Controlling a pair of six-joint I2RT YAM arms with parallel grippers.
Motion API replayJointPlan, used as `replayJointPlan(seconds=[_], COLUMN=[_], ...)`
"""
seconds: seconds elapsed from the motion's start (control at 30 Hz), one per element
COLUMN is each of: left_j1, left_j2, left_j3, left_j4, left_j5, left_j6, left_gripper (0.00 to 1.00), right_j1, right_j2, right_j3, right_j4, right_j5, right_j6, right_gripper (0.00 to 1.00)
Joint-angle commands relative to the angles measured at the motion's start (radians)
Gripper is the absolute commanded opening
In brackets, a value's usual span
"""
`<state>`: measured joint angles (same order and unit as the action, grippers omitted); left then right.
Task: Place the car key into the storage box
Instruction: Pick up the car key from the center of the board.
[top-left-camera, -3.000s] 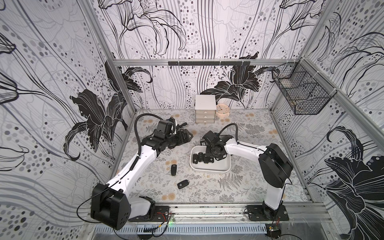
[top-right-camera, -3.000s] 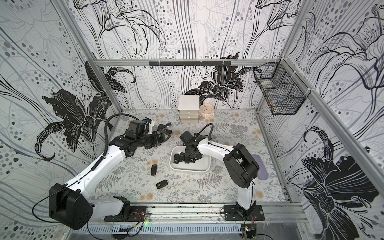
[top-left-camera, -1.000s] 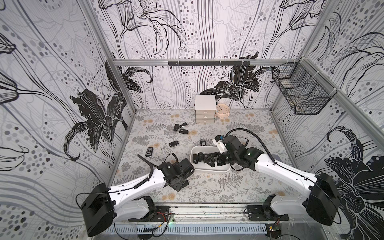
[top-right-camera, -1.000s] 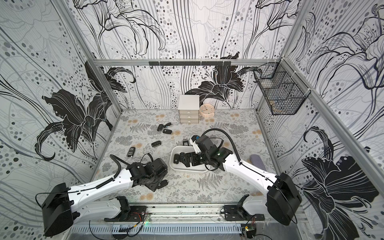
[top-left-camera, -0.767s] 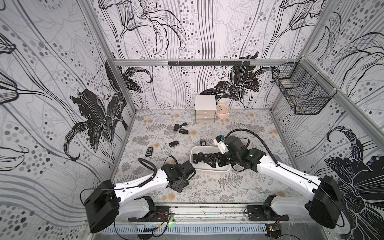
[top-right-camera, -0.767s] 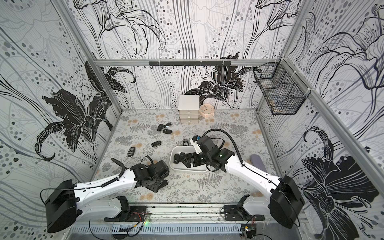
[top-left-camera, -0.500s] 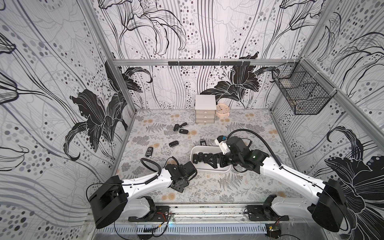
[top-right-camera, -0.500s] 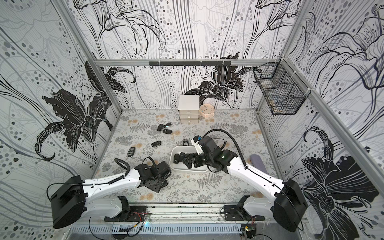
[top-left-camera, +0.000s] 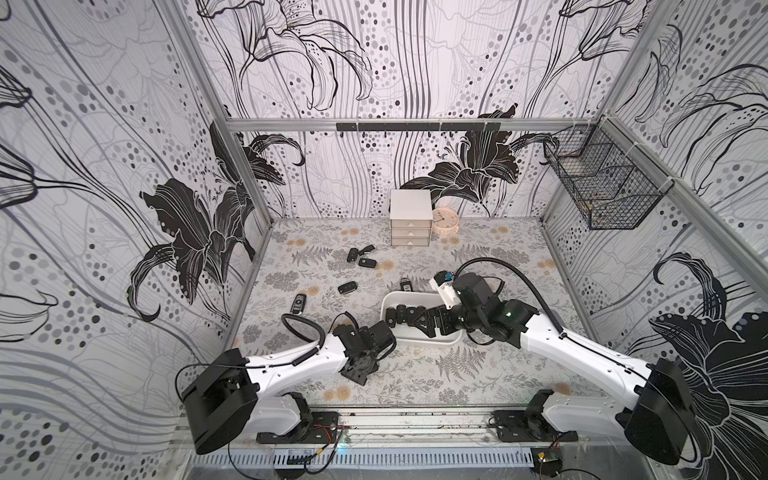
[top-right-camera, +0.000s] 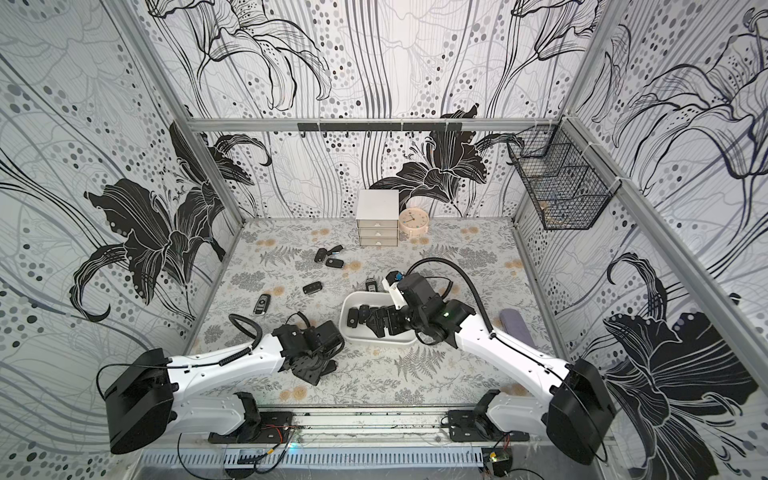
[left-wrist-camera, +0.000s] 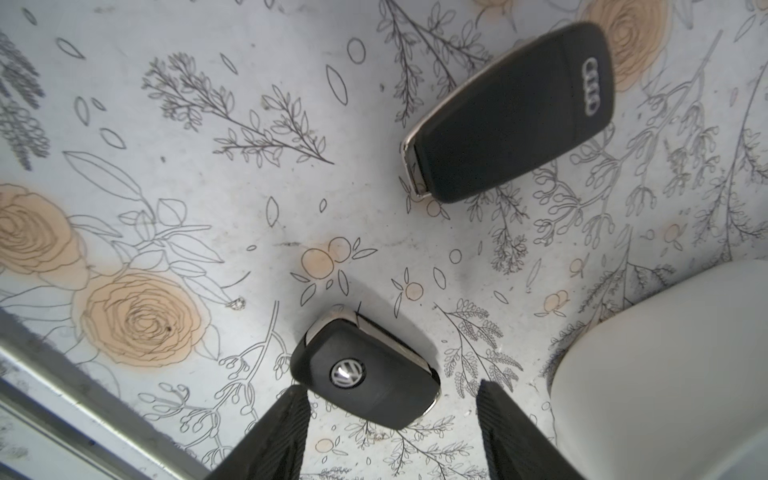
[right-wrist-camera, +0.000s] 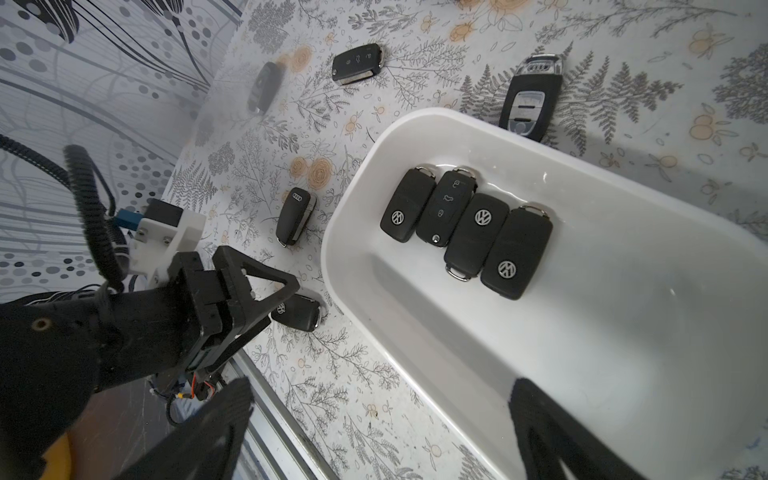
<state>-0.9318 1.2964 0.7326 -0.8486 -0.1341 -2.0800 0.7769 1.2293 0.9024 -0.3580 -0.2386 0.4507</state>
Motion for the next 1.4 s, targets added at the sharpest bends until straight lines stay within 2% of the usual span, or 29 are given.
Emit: replayJointPlan(seconds=[0.0, 0.3, 0.7, 1.0, 1.13, 1.27, 1.37], left_j1=[-0.017, -0.036, -0.036, -0.035, -0.035, -0.035, -0.035], left_j2=[-0.031, 0.023, 0.067, 0.072, 0.074, 0.057, 0.041], left_j3=[0.043, -0.012, -0.079, -0.106, -0.133, -0.113, -0.081], left_j4=[-0.097, 0.046, 0.114, 0.168, 0.200, 0.150, 0.080], left_j5=[-0.019, 0.002, -0.005, -0.018, 0.004, -0.013, -0.038], left_j6=[-0.265, -0.321, -0.370, -0.337, -0.323, -0.276, -0.240], left_gripper=[0.67, 0.67, 0.67, 0.57, 0.44, 0.34, 0.32], right_j1=[0.006, 0.005, 0.006, 0.005, 0.005, 0.006, 0.006], right_j2=[-0.001, 0.006, -0.027, -0.033, -0.036, -0.045, -0.056], right_j3=[-0.005, -0.003, -0.012, -0.025, -0.026, -0.034, -0.041], right_j4=[-0.006, -0.007, -0.028, -0.026, -0.027, -0.020, -0.017], right_j5=[0.018, 0.012, 0.036, 0.042, 0.041, 0.039, 0.042], right_j6=[-0.022, -0.029, -0.035, -0.023, -0.015, -0.002, 0.006], right_gripper=[1.00, 1.00, 1.00, 1.00, 1.00, 1.00, 1.00])
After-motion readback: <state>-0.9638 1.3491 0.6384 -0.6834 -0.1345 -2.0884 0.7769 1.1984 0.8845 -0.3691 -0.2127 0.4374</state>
